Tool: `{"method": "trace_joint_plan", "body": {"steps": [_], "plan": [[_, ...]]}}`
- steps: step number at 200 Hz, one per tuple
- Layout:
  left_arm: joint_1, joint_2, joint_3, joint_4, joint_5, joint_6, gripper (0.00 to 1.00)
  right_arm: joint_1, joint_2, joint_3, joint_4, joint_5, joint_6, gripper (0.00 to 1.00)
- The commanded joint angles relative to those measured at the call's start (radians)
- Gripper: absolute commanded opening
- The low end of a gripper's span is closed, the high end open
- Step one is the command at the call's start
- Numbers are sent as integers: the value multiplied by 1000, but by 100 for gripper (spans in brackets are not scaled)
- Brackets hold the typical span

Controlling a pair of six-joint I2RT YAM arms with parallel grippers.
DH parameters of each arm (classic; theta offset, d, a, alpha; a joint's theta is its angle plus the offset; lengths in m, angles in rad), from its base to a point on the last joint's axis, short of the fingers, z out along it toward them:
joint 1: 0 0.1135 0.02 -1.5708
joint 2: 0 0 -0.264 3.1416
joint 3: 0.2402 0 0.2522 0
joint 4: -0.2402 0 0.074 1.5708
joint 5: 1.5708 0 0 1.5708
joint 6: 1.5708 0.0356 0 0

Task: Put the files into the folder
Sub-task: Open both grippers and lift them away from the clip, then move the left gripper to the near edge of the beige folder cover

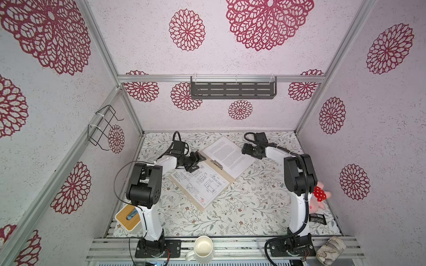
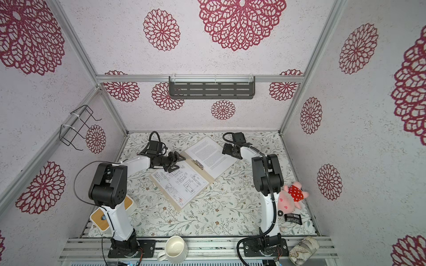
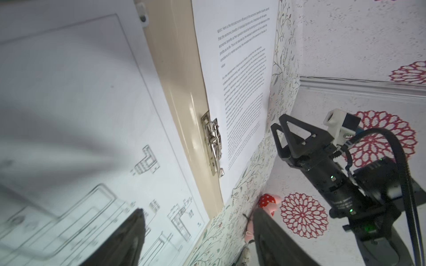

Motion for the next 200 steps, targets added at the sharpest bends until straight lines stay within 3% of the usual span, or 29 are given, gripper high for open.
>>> {"method": "trace_joint_plan", "body": {"steps": [1,10,63,104,129,200], "plan": [[3,-120,-70,-34,-152,-29,90,-24,22,57,-4,-25,-71,90],[4,-159,-106,-47,-187,-44,100,-32,35,67,-2,-49,-78,90],[5,-279,-261,-150,-348,-127,98,-50,78,86,-32,-156,-134,88],[5,-358,-297,-249,-449,-158,98,-52,72,42,-64,-189,-172,84],[10,-399,-342,-258,-454,-165,98,-52,54,0,-63,-194,-171,82],[21,-396,-463,-193,-335,-180,98,-52,-36,-149,-74,-199,-170,77]]}}
